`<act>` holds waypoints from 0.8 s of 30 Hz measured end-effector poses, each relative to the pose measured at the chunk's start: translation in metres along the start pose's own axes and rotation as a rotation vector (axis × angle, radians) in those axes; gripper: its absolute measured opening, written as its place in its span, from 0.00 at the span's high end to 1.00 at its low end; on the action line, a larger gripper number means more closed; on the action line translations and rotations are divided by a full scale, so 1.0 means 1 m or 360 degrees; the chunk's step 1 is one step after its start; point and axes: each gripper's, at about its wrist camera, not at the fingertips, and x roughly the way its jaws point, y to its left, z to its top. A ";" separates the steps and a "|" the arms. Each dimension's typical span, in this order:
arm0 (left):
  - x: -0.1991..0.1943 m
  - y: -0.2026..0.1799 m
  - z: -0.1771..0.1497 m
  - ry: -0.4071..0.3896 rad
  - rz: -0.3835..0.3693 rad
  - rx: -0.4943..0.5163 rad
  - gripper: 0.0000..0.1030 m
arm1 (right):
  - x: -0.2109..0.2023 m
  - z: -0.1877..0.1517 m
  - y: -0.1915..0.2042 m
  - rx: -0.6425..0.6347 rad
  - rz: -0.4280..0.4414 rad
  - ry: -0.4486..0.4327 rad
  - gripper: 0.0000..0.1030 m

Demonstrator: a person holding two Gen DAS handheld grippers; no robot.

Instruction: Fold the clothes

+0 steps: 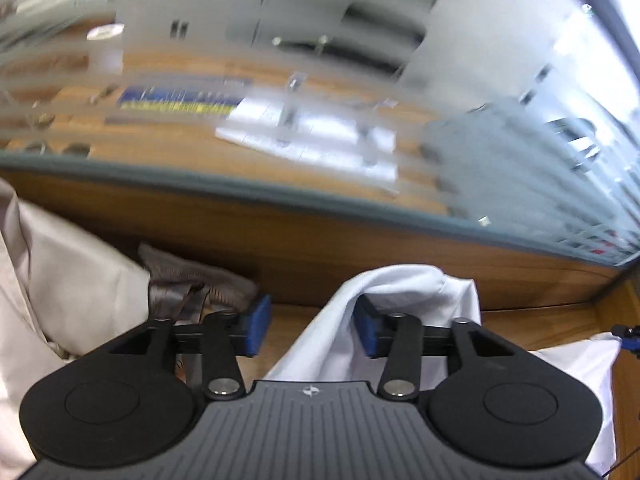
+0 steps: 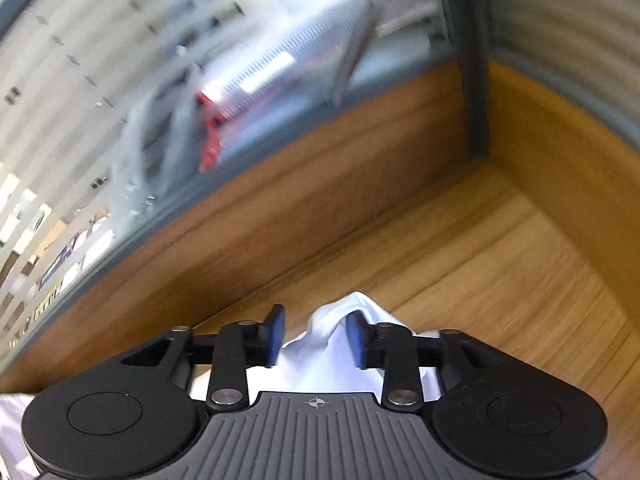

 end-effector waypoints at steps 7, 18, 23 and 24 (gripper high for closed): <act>-0.059 0.006 -0.002 -0.0123 -0.0148 0.0013 0.17 | -0.063 -0.001 0.013 -0.0211 -0.0018 -0.0134 0.40; -0.141 -0.012 -0.070 -0.0104 -0.0214 0.0152 0.17 | -0.146 -0.047 0.018 -0.0366 0.0080 -0.0074 0.38; -0.165 -0.015 -0.117 -0.0047 -0.0237 0.0184 0.17 | -0.174 -0.096 0.010 -0.0345 0.0087 -0.0014 0.38; -0.169 -0.013 -0.126 -0.0036 -0.0232 0.0185 0.17 | -0.178 -0.106 0.008 -0.0336 0.0089 0.0000 0.38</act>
